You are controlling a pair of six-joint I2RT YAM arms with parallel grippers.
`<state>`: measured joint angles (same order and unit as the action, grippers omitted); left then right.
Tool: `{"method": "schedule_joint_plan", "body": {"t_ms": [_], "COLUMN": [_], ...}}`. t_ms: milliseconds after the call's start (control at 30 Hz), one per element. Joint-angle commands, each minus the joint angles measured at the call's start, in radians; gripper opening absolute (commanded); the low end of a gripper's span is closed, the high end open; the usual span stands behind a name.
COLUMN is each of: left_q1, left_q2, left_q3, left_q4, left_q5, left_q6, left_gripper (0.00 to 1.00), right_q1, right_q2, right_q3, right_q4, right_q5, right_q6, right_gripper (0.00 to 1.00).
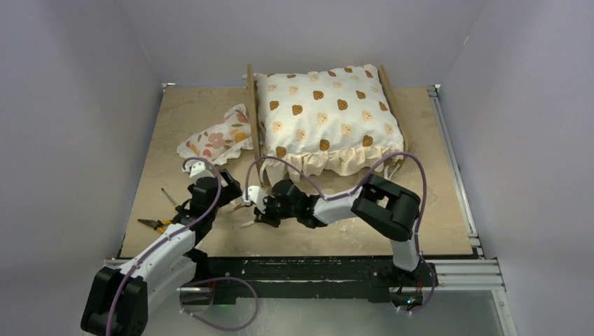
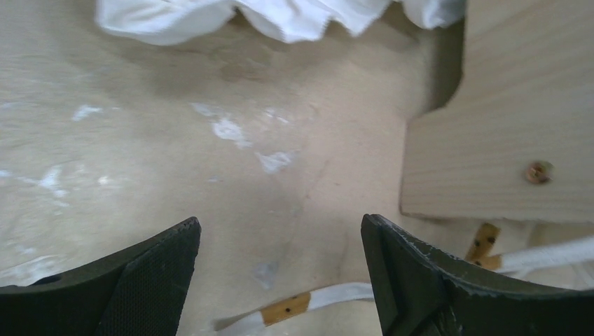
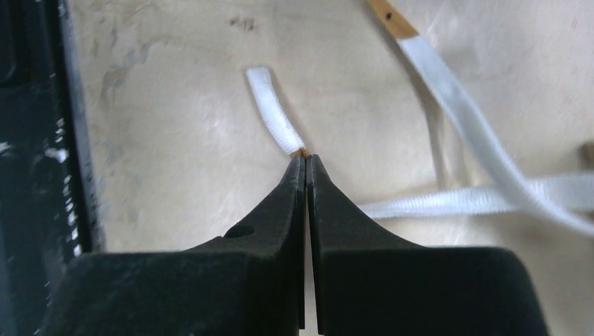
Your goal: Set up the pet bed
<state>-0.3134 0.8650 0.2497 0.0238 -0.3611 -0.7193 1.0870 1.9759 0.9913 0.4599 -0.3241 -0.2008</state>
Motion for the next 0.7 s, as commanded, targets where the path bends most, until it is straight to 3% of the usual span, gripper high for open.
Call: {"method": "schedule_joint_plan", "body": {"t_ms": [0, 133, 333, 467, 667], "left_q1": [0.008, 0.007, 0.004, -0.009, -0.078], "left_q2": [0.046, 0.118, 0.197, 0.225, 0.273], "left_q3": [-0.027, -0.017, -0.019, -0.020, 0.006], "left_q4": [0.202, 0.295, 0.423, 0.497, 0.541], "left_q5": [0.247, 0.381, 0.530, 0.574, 0.520], "left_q6": [0.062, 0.066, 0.046, 0.020, 0.010], "left_gripper": [0.84, 0.82, 0.77, 0.74, 0.70], "right_q1": [-0.002, -0.002, -0.006, -0.005, -0.006], "right_q2": [-0.112, -0.163, -0.218, -0.212, -0.196], "right_q3": [-0.148, -0.278, -0.388, -0.401, -0.407], "right_q4": [0.243, 0.479, 0.676, 0.705, 0.740], "right_q5": [0.039, 0.098, 0.172, 0.174, 0.170], "right_q6": [0.183, 0.320, 0.413, 0.426, 0.442], "right_gripper": [0.00, 0.00, 0.00, 0.00, 0.00]}}
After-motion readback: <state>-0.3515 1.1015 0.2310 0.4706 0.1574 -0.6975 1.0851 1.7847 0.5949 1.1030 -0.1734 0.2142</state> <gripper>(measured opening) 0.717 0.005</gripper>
